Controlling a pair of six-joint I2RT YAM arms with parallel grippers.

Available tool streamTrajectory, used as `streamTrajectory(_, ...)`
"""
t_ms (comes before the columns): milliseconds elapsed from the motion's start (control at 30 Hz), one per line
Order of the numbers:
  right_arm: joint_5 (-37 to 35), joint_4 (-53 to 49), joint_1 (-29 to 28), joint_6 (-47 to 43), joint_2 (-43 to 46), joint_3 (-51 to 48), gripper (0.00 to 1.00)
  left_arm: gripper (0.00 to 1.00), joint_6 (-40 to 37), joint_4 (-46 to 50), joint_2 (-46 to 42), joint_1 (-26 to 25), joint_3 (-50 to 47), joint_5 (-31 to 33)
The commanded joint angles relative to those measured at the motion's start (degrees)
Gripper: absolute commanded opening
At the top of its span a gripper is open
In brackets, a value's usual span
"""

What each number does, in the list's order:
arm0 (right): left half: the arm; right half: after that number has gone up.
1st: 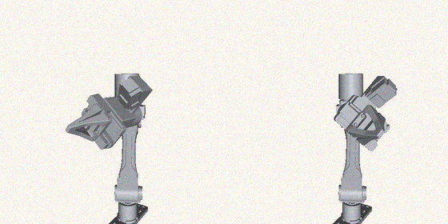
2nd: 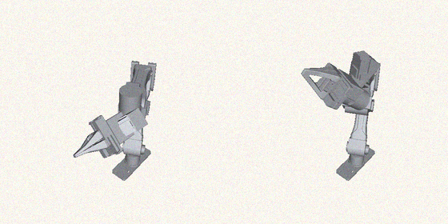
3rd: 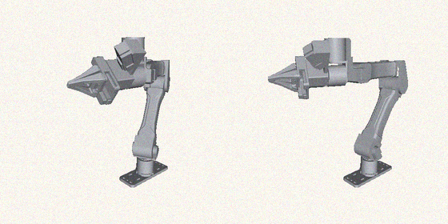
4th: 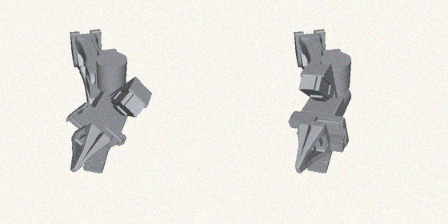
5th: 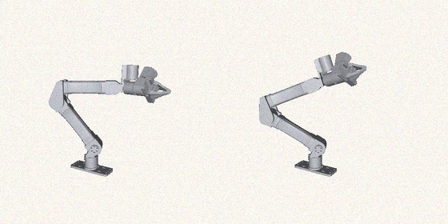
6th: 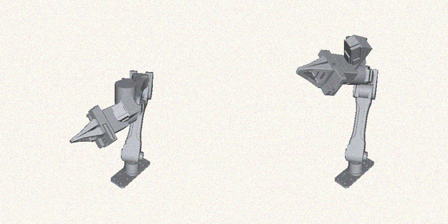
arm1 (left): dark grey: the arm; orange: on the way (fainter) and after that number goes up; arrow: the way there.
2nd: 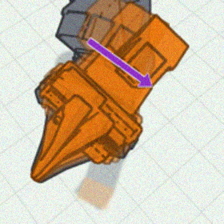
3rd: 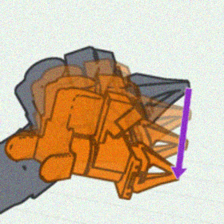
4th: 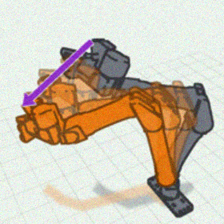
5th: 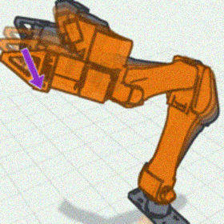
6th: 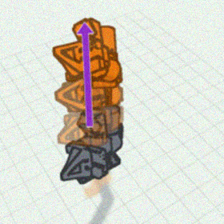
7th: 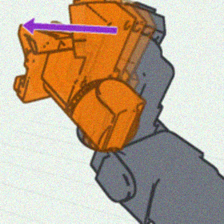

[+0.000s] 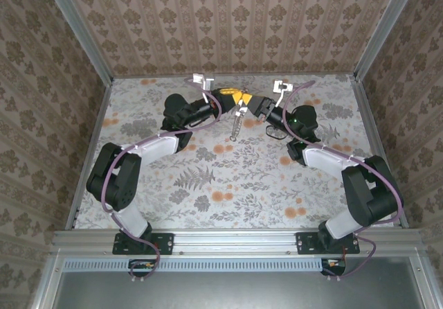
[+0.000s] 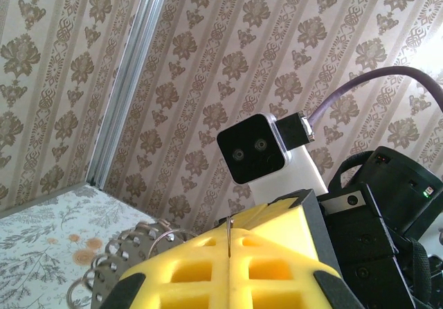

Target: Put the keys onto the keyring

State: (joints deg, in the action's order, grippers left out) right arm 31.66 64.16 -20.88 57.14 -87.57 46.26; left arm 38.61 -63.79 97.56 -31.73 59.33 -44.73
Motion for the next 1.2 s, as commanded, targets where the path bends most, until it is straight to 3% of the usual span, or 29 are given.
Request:
streamTrajectory(0,-0.4,5.0,-0.2,0.8,-0.7,3.0,0.0,0.0,0.8,-2.3,-0.1,0.0,0.7,-1.0)
streamTrajectory(67,-0.5,5.7,-0.2,1.2,-1.0,3.1,0.03,0.0,0.8,-2.5,-0.2,0.0,0.4,-1.0)
streamTrajectory(133,-0.9,5.8,-0.1,1.6,-1.2,3.2,0.15,0.0,0.9,-2.8,-0.2,0.0,0.3,-0.9)
streamTrajectory(167,-1.1,6.0,-0.1,1.7,-1.3,3.3,0.16,0.0,0.9,-2.8,-0.1,0.0,0.2,-0.9)
streamTrajectory(233,-1.1,6.3,0.0,1.9,-1.4,3.5,0.14,0.0,0.9,-2.7,-0.2,-0.1,0.1,-0.8)
streamTrajectory(333,-1.3,6.6,0.0,2.2,-1.5,3.7,0.01,0.0,1.0,-2.9,-0.1,-0.1,0.0,-0.9)
streamTrajectory(600,-0.9,7.0,0.3,2.8,-2.1,3.8,0.0,0.0,0.7,-2.5,-0.6,0.0,-0.6,0.6)
streamTrajectory(633,-0.7,6.6,0.4,2.7,-2.1,3.8,0.0,0.02,0.6,-2.0,-0.8,0.2,-0.6,1.1)
streamTrajectory(700,-0.2,4.9,0.7,2.1,-1.8,3.7,0.0,0.19,0.7,-0.9,-1.4,0.8,-0.6,1.8)
streamTrajectory(833,1.9,0.5,1.4,0.0,-0.8,3.7,0.0,0.33,1.2,3.2,-2.8,2.7,0.6,0.9)
streamTrajectory(1000,6.0,-8.8,2.9,-4.9,1.5,5.1,0.0,0.38,0.6,10.2,-4.8,5.2,3.0,-2.7)
streamTrajectory(1167,13.0,-20.4,4.9,-10.5,2.3,9.5,0.0,0.43,-4.9,21.7,-6.8,8.3,6.1,-5.6)
